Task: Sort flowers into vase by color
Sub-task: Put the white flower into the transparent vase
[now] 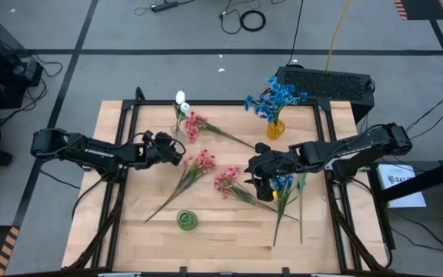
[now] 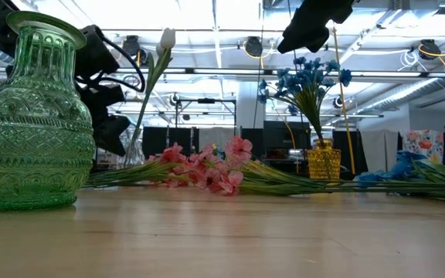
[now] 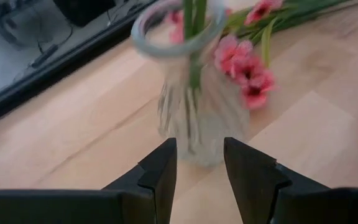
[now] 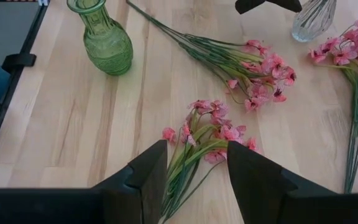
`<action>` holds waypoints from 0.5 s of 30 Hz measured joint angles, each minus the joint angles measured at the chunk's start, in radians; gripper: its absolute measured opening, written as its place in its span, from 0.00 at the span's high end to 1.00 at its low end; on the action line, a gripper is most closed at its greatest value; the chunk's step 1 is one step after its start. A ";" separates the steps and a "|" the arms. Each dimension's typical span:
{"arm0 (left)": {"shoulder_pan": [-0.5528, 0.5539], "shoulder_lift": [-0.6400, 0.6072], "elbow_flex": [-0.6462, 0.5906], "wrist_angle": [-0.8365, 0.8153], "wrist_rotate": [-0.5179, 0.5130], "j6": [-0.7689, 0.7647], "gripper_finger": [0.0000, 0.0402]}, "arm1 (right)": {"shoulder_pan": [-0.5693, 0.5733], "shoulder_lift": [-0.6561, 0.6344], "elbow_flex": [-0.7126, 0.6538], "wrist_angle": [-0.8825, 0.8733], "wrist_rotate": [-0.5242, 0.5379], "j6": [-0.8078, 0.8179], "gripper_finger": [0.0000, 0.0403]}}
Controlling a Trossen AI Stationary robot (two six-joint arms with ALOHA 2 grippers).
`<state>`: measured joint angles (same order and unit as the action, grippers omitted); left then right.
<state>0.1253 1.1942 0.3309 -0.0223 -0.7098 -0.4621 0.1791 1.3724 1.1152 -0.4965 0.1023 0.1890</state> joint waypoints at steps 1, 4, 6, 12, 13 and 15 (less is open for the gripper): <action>0.000 0.000 0.000 0.009 0.000 0.003 0.65 | 0.000 0.000 0.000 0.000 0.000 0.000 0.60; 0.010 0.000 0.000 0.017 0.003 0.017 0.65 | 0.000 0.000 0.000 0.000 0.000 0.000 0.60; 0.019 0.000 0.000 0.017 0.018 0.023 0.65 | 0.000 0.000 0.000 0.000 0.000 0.000 0.60; 0.041 0.000 0.000 0.020 0.057 0.026 0.65 | 0.000 0.000 0.000 0.000 0.000 0.000 0.60; 0.046 0.000 0.000 0.023 0.064 0.029 0.65 | 0.000 0.000 0.000 0.000 0.000 0.000 0.60; 0.054 0.000 0.000 0.028 0.084 0.033 0.65 | 0.000 0.000 0.000 0.000 0.000 0.000 0.60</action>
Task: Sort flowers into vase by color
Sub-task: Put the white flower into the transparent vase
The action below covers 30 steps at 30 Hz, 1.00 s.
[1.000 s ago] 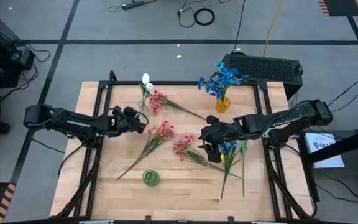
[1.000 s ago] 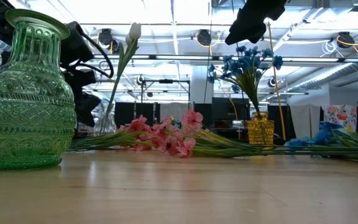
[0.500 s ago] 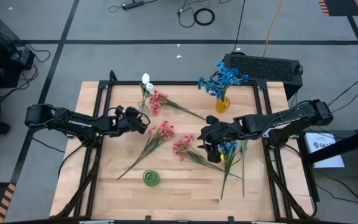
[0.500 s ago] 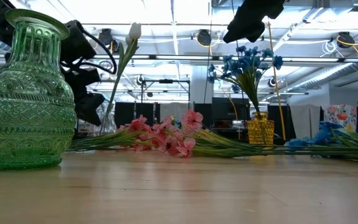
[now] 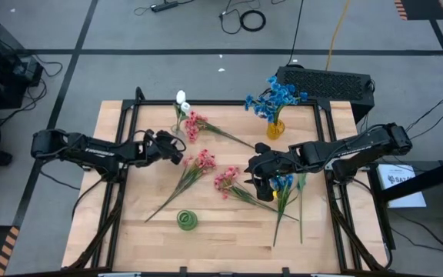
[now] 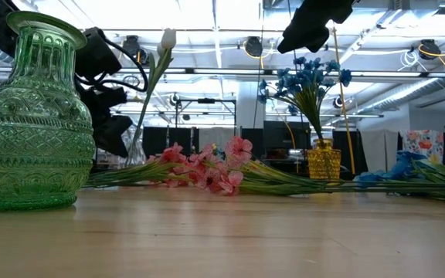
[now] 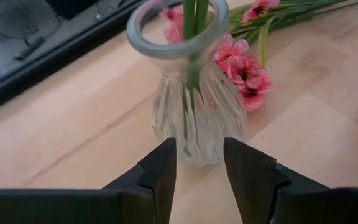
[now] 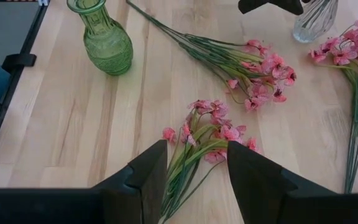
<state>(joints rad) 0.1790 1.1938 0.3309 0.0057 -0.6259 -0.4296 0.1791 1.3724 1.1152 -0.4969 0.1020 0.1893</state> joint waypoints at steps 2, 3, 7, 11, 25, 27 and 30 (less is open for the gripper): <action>0.001 0.000 0.000 -0.001 0.040 -0.003 0.65 | 0.000 0.000 0.000 0.000 -0.001 0.000 0.60; -0.002 -0.004 0.000 -0.010 0.063 -0.011 0.65 | 0.000 0.000 0.000 0.000 -0.003 0.000 0.60; -0.018 -0.022 0.000 -0.096 0.107 -0.068 0.65 | 0.000 0.000 0.000 -0.001 -0.003 0.000 0.60; -0.010 -0.029 0.000 -0.160 0.076 -0.114 0.65 | 0.000 0.000 0.000 -0.003 -0.003 0.000 0.60; -0.238 -0.232 0.081 -0.196 0.181 -0.168 0.65 | 0.187 0.000 0.000 -0.455 0.154 0.535 0.60; -0.288 -0.269 0.085 -0.191 0.136 -0.156 0.65 | 0.239 0.000 0.000 -0.530 0.157 0.699 0.60; -0.342 -0.308 0.085 -0.192 0.102 -0.137 0.65 | 0.328 0.005 0.000 -0.615 0.146 0.949 0.60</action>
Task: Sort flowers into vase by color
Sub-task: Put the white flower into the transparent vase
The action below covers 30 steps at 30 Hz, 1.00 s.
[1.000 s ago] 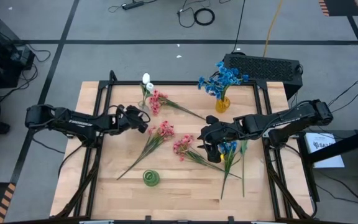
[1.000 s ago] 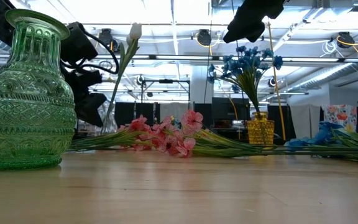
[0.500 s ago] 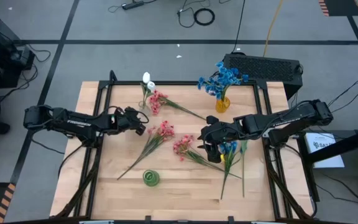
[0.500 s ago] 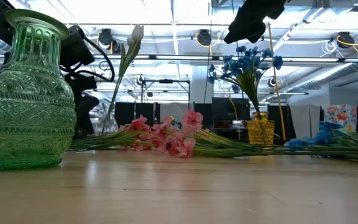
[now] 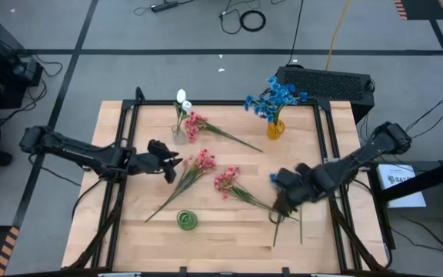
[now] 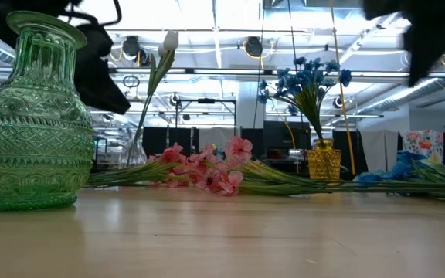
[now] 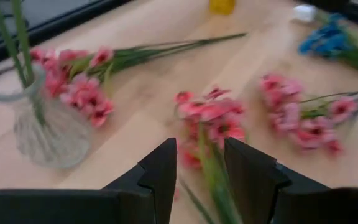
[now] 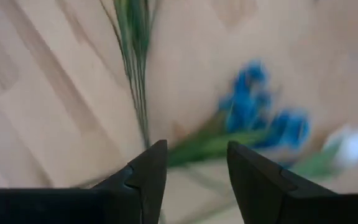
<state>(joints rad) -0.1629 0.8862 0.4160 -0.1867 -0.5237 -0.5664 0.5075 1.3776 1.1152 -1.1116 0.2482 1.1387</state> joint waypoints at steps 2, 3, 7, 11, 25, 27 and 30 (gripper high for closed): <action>-0.023 -0.008 0.000 -0.003 0.000 -0.002 0.65 | 0.051 0.009 0.000 -0.027 -0.019 0.105 0.60; -0.033 -0.008 0.000 -0.003 0.005 -0.004 0.65 | 0.075 0.011 0.000 -0.037 -0.012 0.152 0.60; -0.062 -0.008 0.000 -0.003 0.057 -0.005 0.65 | 0.148 0.025 0.000 -0.084 0.015 0.387 0.60; -0.075 -0.008 0.000 -0.002 0.069 -0.029 0.65 | 0.189 0.060 -0.017 -0.161 0.004 0.566 0.60; -0.148 -0.008 0.000 0.005 0.108 -0.081 0.65 | 0.196 0.091 -0.327 0.128 -0.024 0.773 0.60; -0.156 -0.008 0.000 0.005 0.107 -0.081 0.65 | 0.197 0.091 -0.346 0.152 -0.045 0.783 0.60; -0.166 -0.008 0.000 0.006 0.104 -0.081 0.65 | 0.209 0.091 -0.337 0.145 -0.057 0.789 0.60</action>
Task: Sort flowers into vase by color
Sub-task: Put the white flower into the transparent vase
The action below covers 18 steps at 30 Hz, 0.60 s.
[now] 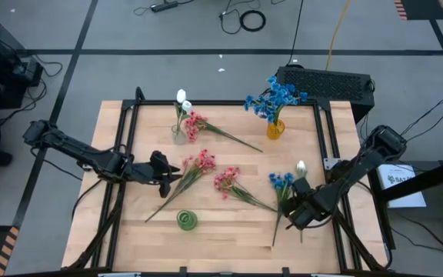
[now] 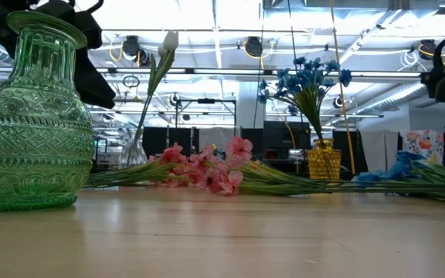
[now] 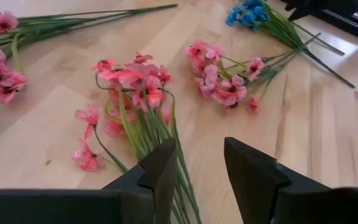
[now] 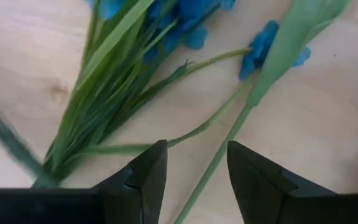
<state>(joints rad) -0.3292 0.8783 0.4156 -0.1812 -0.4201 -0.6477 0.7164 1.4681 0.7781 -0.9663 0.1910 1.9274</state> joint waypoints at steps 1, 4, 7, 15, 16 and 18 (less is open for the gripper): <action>-0.001 0.000 0.000 0.000 -0.006 0.000 0.65 | 0.005 0.000 0.010 -0.006 -0.006 0.003 0.60; -0.001 0.000 0.000 0.000 -0.028 0.000 0.65 | 0.032 -0.001 0.035 -0.067 -0.010 0.057 0.60; 0.000 0.000 0.000 0.001 -0.049 0.001 0.65 | 0.057 0.005 0.027 -0.101 -0.029 0.118 0.60; -0.001 0.000 0.000 0.004 -0.055 -0.001 0.65 | 0.080 0.067 0.008 -0.064 -0.006 0.141 0.60; -0.001 0.000 0.000 0.008 -0.055 -0.001 0.65 | 0.080 0.070 0.008 -0.055 0.003 0.141 0.60; -0.001 0.000 0.000 0.019 -0.055 -0.001 0.65 | 0.080 0.076 0.008 -0.051 0.012 0.141 0.60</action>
<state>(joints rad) -0.3298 0.8787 0.4152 -0.1617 -0.4755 -0.6491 0.7962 1.5441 0.7856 -1.0168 0.2034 2.0686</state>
